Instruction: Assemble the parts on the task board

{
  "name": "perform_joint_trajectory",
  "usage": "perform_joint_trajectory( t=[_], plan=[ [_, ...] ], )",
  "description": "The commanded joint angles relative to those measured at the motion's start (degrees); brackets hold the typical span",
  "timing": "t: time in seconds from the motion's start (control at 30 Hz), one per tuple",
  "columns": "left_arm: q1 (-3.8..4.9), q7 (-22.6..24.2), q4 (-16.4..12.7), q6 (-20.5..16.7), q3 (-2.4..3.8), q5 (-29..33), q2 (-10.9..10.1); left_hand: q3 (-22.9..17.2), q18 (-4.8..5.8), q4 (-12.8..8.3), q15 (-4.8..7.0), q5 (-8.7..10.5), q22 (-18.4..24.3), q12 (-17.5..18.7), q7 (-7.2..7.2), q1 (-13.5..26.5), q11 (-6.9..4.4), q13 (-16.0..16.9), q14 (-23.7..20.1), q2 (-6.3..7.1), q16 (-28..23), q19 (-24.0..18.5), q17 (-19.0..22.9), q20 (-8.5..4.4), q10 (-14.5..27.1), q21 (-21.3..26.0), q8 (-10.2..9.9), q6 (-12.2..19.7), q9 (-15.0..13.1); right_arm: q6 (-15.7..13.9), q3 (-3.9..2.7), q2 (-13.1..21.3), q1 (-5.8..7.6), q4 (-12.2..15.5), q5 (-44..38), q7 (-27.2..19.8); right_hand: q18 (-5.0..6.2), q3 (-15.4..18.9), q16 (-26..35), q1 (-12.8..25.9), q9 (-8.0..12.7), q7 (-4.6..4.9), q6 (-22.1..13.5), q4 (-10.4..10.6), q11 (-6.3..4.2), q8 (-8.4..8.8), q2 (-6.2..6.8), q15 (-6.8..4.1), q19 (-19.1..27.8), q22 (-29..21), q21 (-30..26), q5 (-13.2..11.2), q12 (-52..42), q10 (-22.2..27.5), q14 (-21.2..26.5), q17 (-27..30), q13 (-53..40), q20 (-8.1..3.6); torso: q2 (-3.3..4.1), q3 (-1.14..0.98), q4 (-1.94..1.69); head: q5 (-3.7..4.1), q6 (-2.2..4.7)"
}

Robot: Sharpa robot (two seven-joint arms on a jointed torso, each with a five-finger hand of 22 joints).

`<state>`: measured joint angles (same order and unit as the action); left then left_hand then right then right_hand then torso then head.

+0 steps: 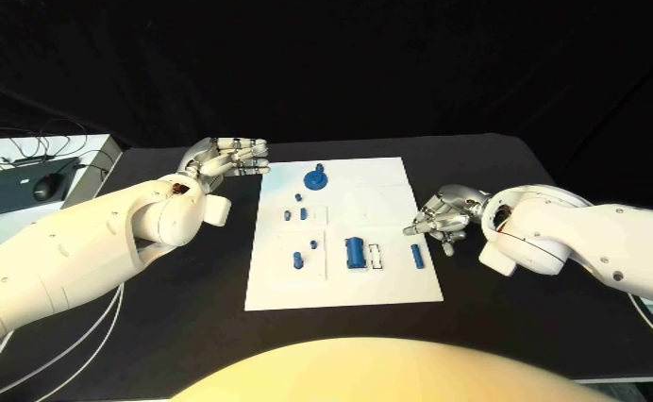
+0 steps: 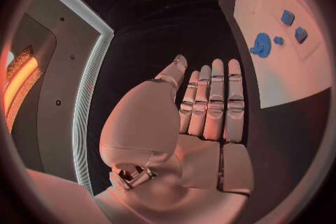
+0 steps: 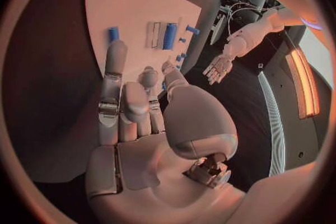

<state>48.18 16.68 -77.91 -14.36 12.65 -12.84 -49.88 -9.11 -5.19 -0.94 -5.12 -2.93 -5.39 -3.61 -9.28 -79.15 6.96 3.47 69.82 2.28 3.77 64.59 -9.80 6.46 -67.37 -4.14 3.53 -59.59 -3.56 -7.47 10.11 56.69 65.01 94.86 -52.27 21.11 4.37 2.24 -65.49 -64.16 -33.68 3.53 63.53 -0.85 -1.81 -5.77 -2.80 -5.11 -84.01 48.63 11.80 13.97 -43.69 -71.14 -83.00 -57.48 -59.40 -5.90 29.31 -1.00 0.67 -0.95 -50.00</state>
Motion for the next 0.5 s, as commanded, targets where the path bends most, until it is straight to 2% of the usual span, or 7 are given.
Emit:
perform_joint_trajectory(
  t=[0.03,0.1,0.3,0.5],
  plan=[
    [-0.11,0.74,0.06,0.94,0.02,0.09,0.2,-0.33,0.45,-0.14,0.04,0.03,0.07,0.12,-0.07,0.01,-0.19,-0.01,-0.08,-0.43,-0.04,0.46,-0.09,-0.04,0.24,-0.25,0.11,-0.02,-0.02,8.57,0.0,0.43,0.12,-0.13,-6.18,4.3,0.56,0.59,0.04,0.7,0.98,0.04,1.04,0.51,0.42,1.43,-0.16,0.22,-1.77,-0.03,-0.05,-0.29,-0.31,-0.43,-0.04,-0.29,-0.09,0.25,0.05,-0.03,0.01,0.41,0.0],
    [-0.12,0.74,0.1,0.99,0.02,0.09,0.26,-0.33,0.45,-0.14,0.04,0.03,0.07,0.12,-0.07,0.01,-0.19,-0.01,-0.08,-0.43,-0.04,0.46,-0.09,-0.04,0.24,-0.25,0.11,-0.02,-0.02,10.12,0.01,0.56,0.14,-0.2,-8.48,5.68,0.5,0.71,-0.3,0.9,1.89,0.04,1.6,0.97,0.38,1.91,-0.18,0.17,-1.73,0.02,0.11,-0.19,-0.55,-0.79,-0.11,-0.66,-0.36,0.18,0.07,0.01,-0.04,0.68,0.0],
    [-0.14,0.73,0.18,1.04,0.02,0.08,0.39,-0.33,0.45,-0.14,0.04,0.03,0.07,0.12,-0.07,0.01,-0.19,-0.01,-0.08,-0.43,-0.04,0.46,-0.09,-0.04,0.24,-0.25,0.11,-0.02,-0.02,12.35,0.04,0.56,0.1,0.21,-13.39,9.23,0.19,0.76,-0.96,2.35,5.2,-0.46,3.53,1.39,0.07,1.69,-0.24,-0.04,-1.8,0.23,0.7,-0.13,-0.93,-1.86,-0.17,-1.38,-1.26,-0.1,0.1,0.02,-0.05,1.14,0.0],
    [-0.15,0.71,0.2,1.02,0.02,0.08,0.4,-0.33,0.45,-0.14,0.04,0.03,0.07,0.12,-0.07,0.01,-0.19,-0.01,-0.08,-0.43,-0.04,0.46,-0.09,-0.04,0.24,-0.25,0.11,-0.02,-0.02,12.28,0.13,-0.19,-0.38,0.5,-16.02,12.03,-0.13,1.09,-1.46,3.68,5.27,-1.14,5.22,1.71,-0.3,1.13,0.22,-0.32,-1.81,0.38,0.97,-0.1,-0.95,-2.45,-0.23,-1.98,-1.74,-0.41,0.08,0.07,-0.08,1.3,0.0]
  ],
)
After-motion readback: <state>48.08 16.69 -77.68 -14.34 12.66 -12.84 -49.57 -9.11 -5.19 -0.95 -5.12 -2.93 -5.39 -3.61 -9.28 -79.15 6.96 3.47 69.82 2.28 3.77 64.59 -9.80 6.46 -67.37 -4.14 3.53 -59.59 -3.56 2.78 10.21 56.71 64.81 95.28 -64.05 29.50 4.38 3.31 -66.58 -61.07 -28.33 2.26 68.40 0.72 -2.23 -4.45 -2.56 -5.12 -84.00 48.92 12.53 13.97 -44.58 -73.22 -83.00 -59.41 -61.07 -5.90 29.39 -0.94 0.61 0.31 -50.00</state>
